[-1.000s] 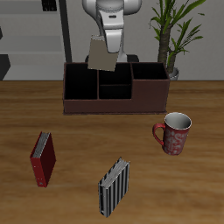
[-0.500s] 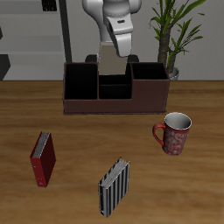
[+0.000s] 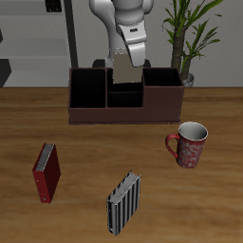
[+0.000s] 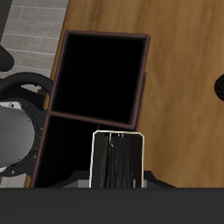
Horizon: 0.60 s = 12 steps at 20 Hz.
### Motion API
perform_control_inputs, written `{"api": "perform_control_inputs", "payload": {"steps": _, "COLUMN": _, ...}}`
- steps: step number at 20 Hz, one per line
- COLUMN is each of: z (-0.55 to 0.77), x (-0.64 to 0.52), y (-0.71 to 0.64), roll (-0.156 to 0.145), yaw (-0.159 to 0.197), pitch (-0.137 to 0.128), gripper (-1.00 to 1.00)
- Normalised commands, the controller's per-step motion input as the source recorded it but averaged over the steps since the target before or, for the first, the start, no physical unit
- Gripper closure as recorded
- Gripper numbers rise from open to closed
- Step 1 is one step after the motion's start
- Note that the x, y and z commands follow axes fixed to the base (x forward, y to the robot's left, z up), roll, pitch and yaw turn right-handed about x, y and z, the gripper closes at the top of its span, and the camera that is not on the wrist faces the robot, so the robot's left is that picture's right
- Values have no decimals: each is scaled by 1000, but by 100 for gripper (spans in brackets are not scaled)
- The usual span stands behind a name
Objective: Place the yellow book into the back desk caddy's front compartment and place the red mug into the back desk caddy's right compartment
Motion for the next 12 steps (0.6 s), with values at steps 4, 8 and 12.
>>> {"api": "perform_control_inputs", "payload": {"steps": 4, "z": -117, "x": -126, "y": 109, "roll": 35, "yaw": -60, "pitch": 55, "gripper": 100}}
{"api": "perform_control_inputs", "payload": {"steps": 8, "z": -118, "x": -89, "y": 5, "roll": 13, "yaw": -38, "pitch": 43, "gripper": 100}}
{"api": "perform_control_inputs", "payload": {"steps": 12, "z": -170, "x": -75, "y": 15, "roll": 5, "yaw": -11, "pitch": 47, "gripper": 100}}
